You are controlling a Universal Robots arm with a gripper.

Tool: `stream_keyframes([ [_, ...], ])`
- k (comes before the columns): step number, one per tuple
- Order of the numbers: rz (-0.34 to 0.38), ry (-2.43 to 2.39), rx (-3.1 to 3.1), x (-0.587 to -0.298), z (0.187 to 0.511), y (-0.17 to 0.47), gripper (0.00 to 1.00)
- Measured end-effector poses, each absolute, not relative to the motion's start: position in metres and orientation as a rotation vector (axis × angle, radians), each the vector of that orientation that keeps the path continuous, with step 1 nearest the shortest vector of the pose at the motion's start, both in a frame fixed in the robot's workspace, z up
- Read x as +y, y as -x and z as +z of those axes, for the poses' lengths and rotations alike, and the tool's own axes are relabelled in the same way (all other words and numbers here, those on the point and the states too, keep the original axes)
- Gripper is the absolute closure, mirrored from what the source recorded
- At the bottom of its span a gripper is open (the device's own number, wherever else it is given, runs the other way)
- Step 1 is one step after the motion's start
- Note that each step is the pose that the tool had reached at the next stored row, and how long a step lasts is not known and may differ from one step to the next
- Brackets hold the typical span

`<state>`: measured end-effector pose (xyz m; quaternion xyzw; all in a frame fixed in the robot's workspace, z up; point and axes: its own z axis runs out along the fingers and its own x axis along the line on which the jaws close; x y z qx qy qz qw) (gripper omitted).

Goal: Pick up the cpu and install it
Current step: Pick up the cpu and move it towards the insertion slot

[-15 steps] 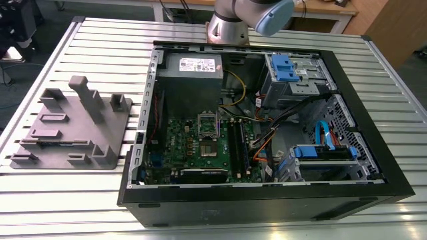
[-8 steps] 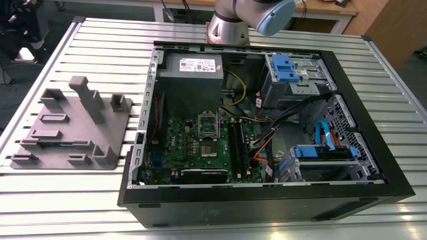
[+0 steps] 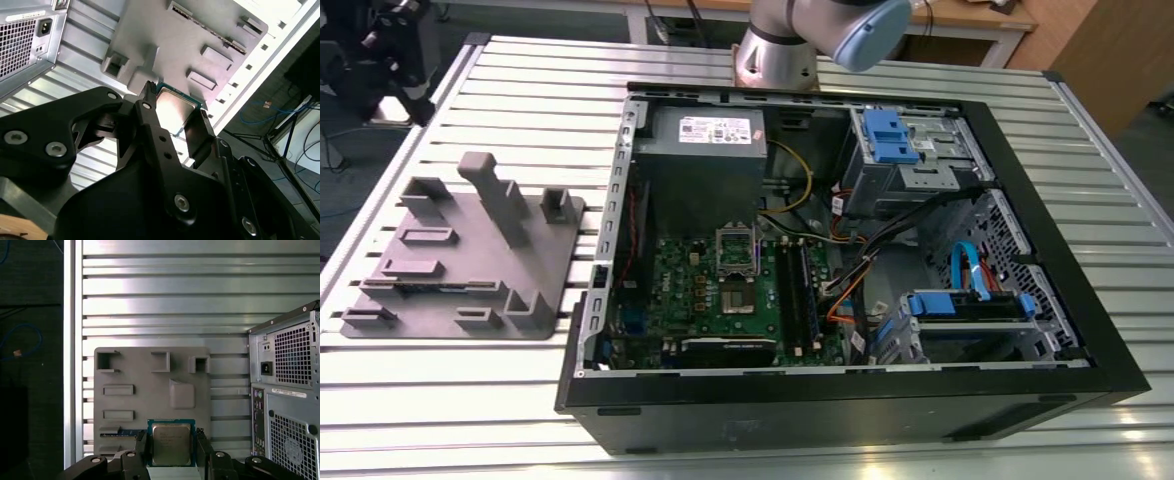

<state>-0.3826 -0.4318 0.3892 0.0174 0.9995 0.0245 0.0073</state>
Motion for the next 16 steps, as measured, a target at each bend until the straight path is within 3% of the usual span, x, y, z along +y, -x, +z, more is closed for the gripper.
stream_keyframes([
  [16,0.077,-0.055,3.126,-0.432,0.389,0.348,0.53],
])
